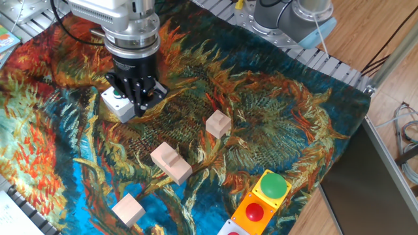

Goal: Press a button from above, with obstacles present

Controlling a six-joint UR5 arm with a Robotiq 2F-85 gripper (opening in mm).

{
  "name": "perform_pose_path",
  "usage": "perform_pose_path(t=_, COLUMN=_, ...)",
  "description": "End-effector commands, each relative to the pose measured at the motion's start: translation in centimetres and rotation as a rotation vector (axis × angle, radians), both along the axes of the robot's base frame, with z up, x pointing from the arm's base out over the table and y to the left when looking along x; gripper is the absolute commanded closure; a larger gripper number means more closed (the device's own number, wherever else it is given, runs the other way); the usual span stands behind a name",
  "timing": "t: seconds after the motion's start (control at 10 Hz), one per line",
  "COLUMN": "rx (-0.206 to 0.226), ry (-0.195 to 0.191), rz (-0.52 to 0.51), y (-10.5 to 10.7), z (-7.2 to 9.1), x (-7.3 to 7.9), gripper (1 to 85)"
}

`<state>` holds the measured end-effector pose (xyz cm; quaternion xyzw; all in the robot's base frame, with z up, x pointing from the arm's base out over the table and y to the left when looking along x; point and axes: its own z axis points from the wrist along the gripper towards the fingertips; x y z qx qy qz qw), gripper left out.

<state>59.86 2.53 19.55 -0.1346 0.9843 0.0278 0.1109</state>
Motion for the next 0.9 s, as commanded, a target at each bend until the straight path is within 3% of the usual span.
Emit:
perform_pose_path(t=0.0, rx=0.031, ry=0.005, rz=0.028, y=0.8, z=0.2, x=-0.2, gripper=15.0)
perform_pose_path(t=0.2, rx=0.016, ry=0.017, rz=0.007, y=0.3, z=0.1, x=-0.4, gripper=18.7)
perform_pose_path(t=0.4, rx=0.038, ry=0.017, rz=0.002, y=0.9, z=0.1, x=-0.4, gripper=18.7)
perform_pose_path(t=0.8, rx=0.020, ry=0.095, rz=0.027, y=0.5, z=-0.2, x=-2.5, gripper=20.0)
